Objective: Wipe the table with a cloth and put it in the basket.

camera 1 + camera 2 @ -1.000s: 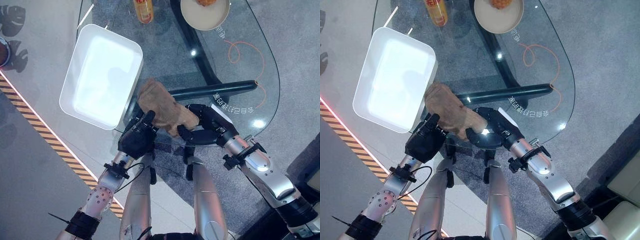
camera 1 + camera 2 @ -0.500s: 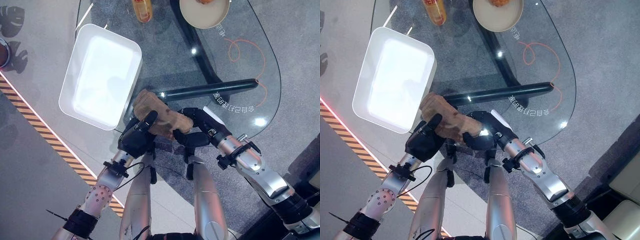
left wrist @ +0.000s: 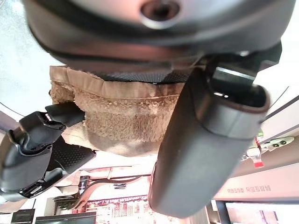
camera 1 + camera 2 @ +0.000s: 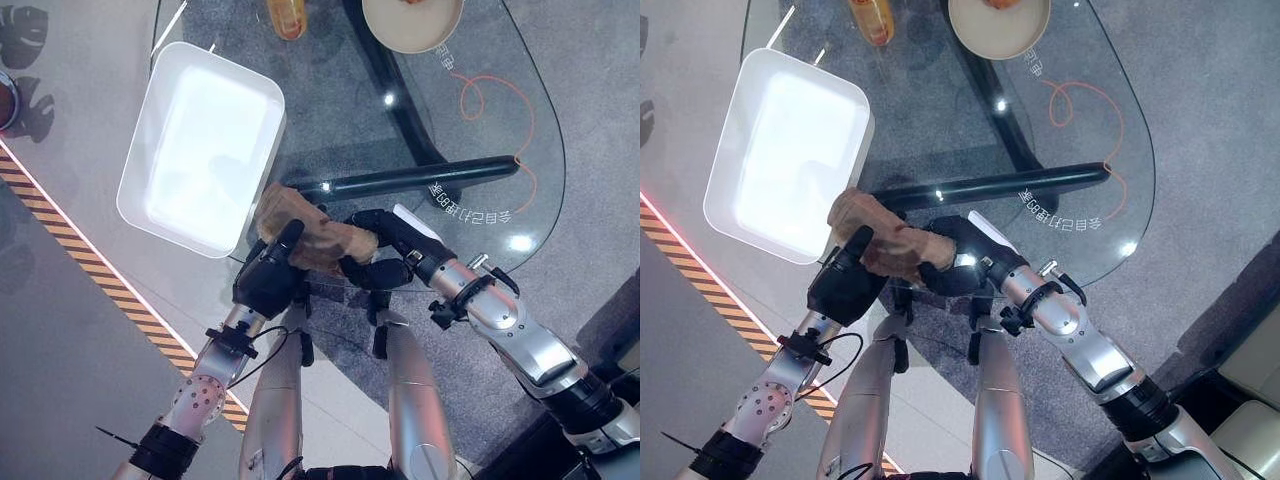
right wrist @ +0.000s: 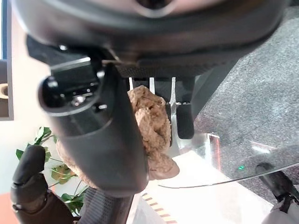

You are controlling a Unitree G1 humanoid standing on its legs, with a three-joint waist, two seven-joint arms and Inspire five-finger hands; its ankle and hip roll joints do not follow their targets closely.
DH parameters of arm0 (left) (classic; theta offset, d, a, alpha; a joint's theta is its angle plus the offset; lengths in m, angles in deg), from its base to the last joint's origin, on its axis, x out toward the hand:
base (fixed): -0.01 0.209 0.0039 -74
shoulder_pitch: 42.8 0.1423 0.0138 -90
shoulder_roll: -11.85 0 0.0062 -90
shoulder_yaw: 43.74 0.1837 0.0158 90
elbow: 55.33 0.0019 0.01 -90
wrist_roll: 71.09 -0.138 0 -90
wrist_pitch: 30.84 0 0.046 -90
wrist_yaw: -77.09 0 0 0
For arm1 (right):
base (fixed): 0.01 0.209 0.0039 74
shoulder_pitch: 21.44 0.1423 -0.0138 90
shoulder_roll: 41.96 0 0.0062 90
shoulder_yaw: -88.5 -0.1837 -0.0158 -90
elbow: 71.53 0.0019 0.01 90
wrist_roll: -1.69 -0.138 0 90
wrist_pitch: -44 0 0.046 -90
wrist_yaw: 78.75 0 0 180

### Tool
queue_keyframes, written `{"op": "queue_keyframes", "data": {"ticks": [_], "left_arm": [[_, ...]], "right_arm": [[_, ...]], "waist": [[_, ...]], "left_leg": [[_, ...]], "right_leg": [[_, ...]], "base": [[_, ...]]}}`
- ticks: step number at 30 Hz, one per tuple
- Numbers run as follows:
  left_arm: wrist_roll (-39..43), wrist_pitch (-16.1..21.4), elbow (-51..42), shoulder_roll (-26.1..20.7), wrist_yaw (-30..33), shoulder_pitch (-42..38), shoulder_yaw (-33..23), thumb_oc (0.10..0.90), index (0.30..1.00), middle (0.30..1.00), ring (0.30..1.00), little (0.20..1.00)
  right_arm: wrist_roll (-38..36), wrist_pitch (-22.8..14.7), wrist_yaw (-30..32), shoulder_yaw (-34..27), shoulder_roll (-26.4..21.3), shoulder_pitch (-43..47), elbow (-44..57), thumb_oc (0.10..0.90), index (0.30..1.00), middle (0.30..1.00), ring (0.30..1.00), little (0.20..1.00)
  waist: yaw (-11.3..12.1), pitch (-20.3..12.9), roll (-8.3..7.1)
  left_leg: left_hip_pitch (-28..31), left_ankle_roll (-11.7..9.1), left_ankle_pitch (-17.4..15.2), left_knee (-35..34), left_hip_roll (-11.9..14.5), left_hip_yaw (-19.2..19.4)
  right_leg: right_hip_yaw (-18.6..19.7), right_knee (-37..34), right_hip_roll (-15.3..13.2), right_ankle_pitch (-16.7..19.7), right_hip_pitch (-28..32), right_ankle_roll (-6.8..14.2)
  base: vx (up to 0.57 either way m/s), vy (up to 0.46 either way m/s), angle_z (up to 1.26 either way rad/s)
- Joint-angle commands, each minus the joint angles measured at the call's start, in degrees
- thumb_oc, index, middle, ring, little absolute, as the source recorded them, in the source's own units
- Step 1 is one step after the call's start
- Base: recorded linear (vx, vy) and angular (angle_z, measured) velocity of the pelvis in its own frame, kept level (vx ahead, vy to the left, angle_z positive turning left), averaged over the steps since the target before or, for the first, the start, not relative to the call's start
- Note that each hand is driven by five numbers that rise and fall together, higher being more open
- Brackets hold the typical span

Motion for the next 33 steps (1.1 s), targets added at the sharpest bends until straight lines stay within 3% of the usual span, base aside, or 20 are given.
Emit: {"op": "queue_keyframes", "data": {"ticks": [1, 7, 8, 26, 33], "left_arm": [[2.73, 0.99, -12.28, 3.01, -5.98, -1.67, -0.39, 0.8, 0.9, 0.9, 0.9, 0.9], [2.9, 1.39, -12.25, 3.8, -5.73, -1.61, -0.52, 0.8, 0.9, 0.9, 0.9, 0.9], [2.84, 1.86, -12.19, 4.13, -5.69, -1.53, -0.57, 0.1, 0.3, 0.3, 0.3, 0.2], [1.11, 2.18, -10.91, 4.87, -4.42, -1.06, -1.3, 0.1, 0.3, 0.3, 0.3, 0.2], [0.92, 2.61, -10.87, 5.3, -4.35, -1.12, -1.25, 0.1, 0.3, 0.3, 0.3, 0.2]], "right_arm": [[1.62, -2.76, -4.77, 4.15, -0.74, 1.34, 10.88, 0.1, 0.3, 0.3, 0.3, 0.2], [1.84, -2.54, -5.07, 4.22, -0.5, 1.54, 11.03, 0.1, 0.3, 0.3, 0.3, 0.2], [2.25, -2.41, -5.12, 4.13, -0.34, 1.54, 10.94, 0.1, 0.3, 0.3, 0.3, 0.2], [2.7, -2.67, -5.01, 2.92, -0.33, 1.16, 10.5, 0.1, 0.3, 0.3, 0.3, 0.2], [1.99, -2.92, 0.28, 1.64, 0.82, 0.46, 10.2, 0.1, 0.3, 0.3, 0.3, 0.2]], "waist": [[0.01, -1.58, -0.61], [0.19, -1.58, -1.08], [0.24, -1.58, -1.17], [0.39, -1.58, -1.44], [0.26, -1.58, -1.51]], "left_leg": [[-0.22, 0.94, -9.51, 8.79, -3.22, 3.93], [-0.08, 0.98, -9.5, 8.63, -3.32, 3.85], [-0.1, 0.99, -9.51, 8.6, -3.37, 3.79], [0.36, 1.06, -9.73, 8.18, -3.56, 3.61], [0.57, 1.12, -9.67, 7.9, -3.63, 3.59]], "right_leg": [[-4.14, -7.52, 2.55, 5.54, 1.1, 0.44], [-4.29, -7.64, 2.61, 5.7, 1.26, 0.58], [-4.33, -7.75, 2.63, 5.74, 1.3, 0.58], [-4.49, -8.17, 2.51, 5.87, 1.69, 0.92], [-4.38, -8.4, 2.64, 5.96, 1.83, 0.99]], "base": [[0.0, 0.0, 0.0], [0.0, -0.002, 0.01], [0.0, 0.0, 0.0], [0.0, 0.0, 0.0], [0.0, 0.0, 0.0]]}}
